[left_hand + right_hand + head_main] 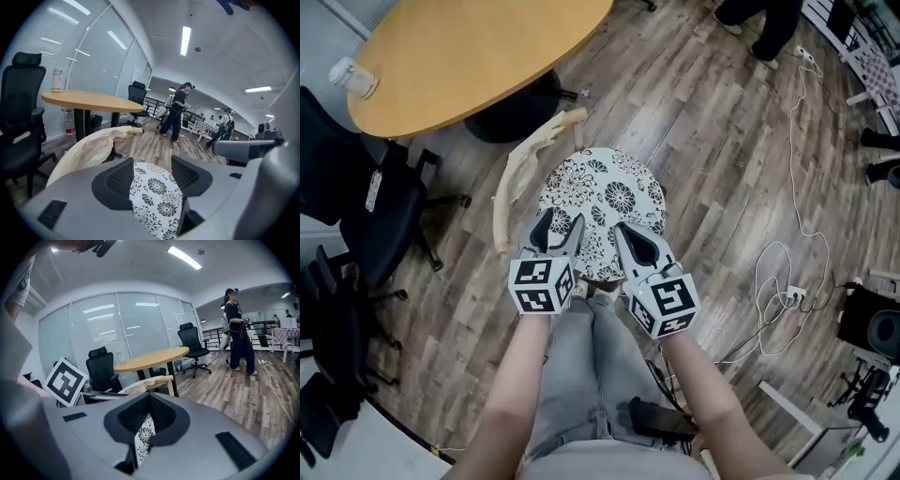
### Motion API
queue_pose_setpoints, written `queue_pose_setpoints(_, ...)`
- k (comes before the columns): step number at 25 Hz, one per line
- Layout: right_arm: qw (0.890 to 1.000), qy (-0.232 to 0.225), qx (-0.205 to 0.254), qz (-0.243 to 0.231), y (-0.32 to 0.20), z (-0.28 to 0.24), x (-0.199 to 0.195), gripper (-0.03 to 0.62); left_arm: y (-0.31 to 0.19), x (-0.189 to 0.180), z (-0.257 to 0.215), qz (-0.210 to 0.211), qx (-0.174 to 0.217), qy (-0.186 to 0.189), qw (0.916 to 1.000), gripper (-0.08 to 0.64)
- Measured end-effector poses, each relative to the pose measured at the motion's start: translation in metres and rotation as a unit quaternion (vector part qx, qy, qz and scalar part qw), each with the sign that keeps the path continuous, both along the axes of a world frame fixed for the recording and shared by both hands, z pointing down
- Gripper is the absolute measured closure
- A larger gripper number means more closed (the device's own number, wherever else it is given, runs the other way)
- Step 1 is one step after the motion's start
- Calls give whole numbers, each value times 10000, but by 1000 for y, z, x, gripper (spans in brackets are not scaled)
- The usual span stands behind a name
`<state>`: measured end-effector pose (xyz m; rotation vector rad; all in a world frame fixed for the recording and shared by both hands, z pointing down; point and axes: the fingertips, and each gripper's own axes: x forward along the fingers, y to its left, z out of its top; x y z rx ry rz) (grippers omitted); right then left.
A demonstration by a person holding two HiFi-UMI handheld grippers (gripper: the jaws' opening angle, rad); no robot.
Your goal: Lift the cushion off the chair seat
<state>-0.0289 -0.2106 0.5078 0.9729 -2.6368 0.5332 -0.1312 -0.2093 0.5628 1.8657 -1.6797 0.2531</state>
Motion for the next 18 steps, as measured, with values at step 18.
queue_pose_setpoints(18,9987,215,-460,-59,9,131,-31,569,10,-64,190,-832,-1125,-620,9882,305)
